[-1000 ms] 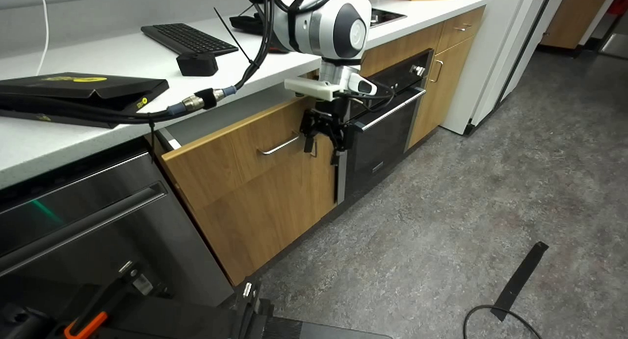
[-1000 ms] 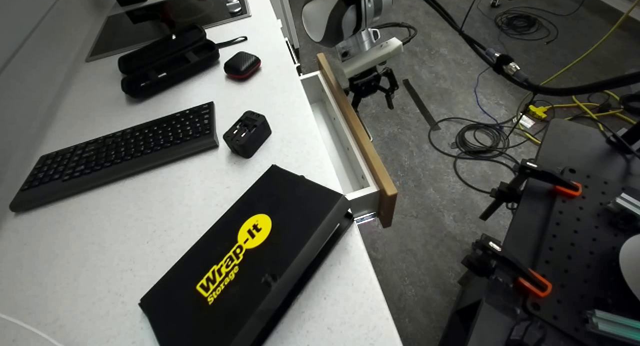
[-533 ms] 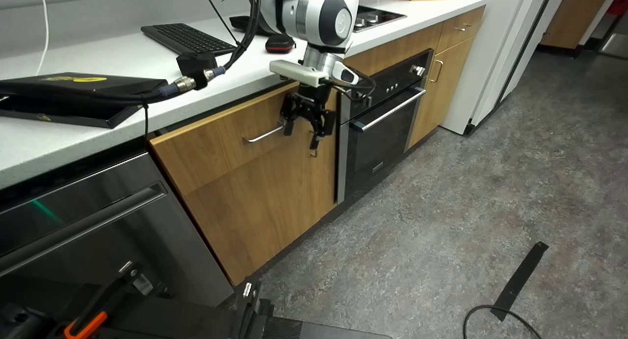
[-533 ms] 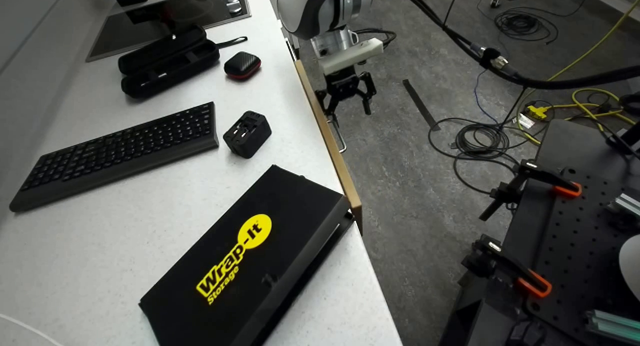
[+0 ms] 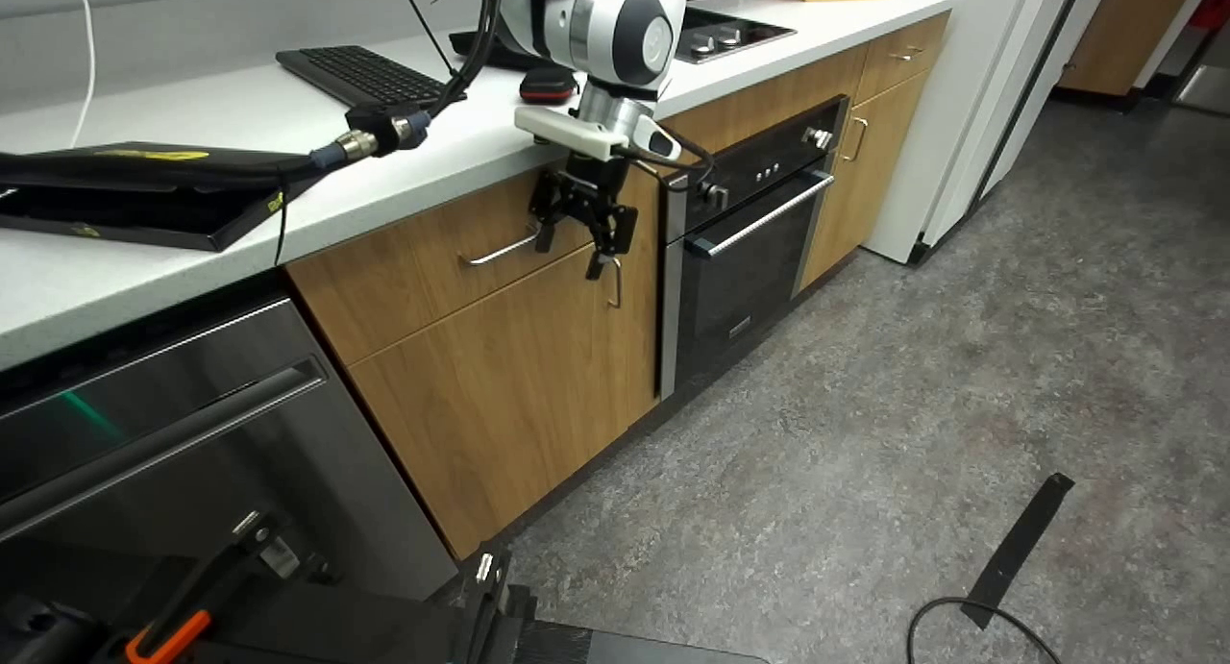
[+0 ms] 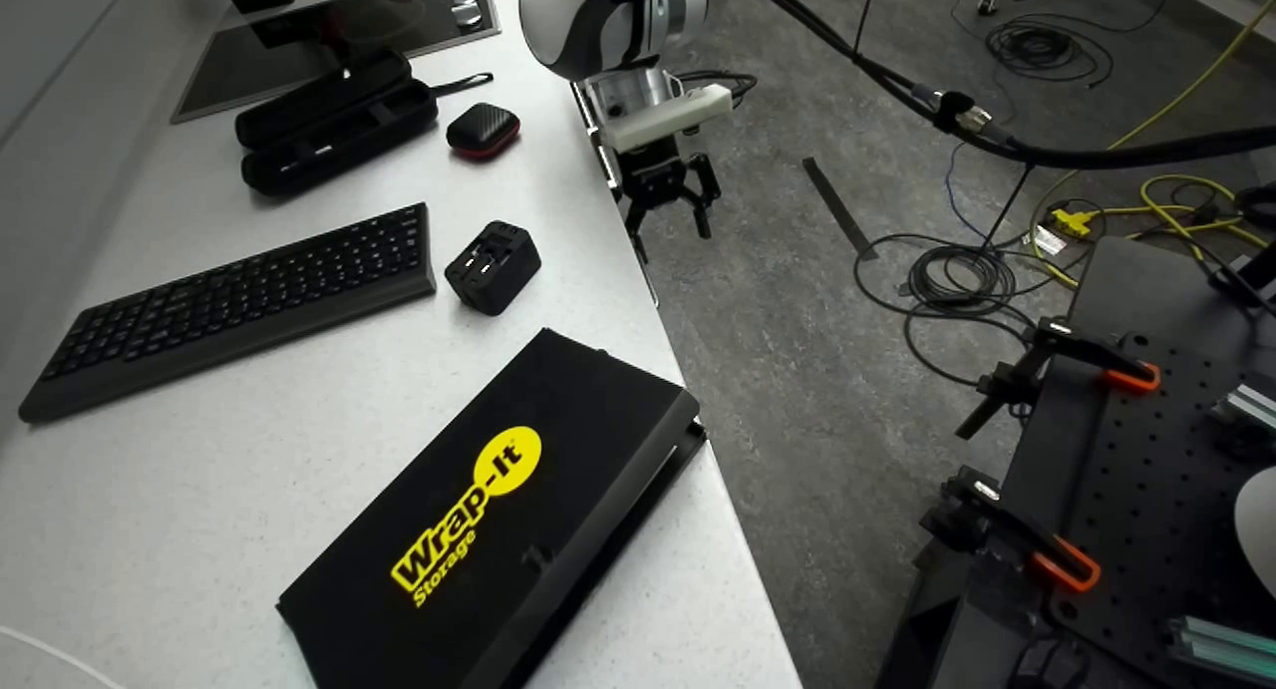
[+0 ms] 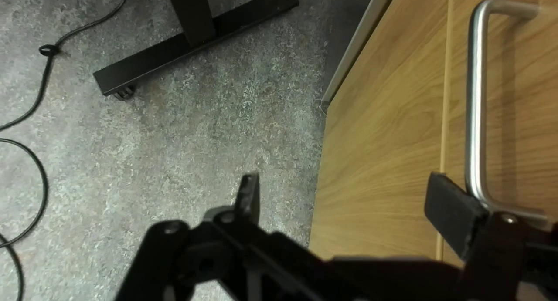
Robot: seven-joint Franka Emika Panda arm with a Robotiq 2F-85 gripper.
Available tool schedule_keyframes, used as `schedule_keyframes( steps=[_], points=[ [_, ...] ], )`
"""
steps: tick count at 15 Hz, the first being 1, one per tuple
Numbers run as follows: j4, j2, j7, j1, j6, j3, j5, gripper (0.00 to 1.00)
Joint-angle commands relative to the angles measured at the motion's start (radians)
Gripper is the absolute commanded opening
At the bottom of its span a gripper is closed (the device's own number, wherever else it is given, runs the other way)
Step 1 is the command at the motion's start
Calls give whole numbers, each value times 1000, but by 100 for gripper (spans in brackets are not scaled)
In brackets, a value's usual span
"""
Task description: Close the drawer
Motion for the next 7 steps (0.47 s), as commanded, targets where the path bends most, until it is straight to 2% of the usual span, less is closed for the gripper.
schedule_keyframes(
  steps=[1,2,7],
  points=[
    [124,62,-19,8,-102,23,47,100],
    [39,22,-10,10,-38,-18,15,100],
    [61,34,-18,9,-58,-18,14,100]
  ],
)
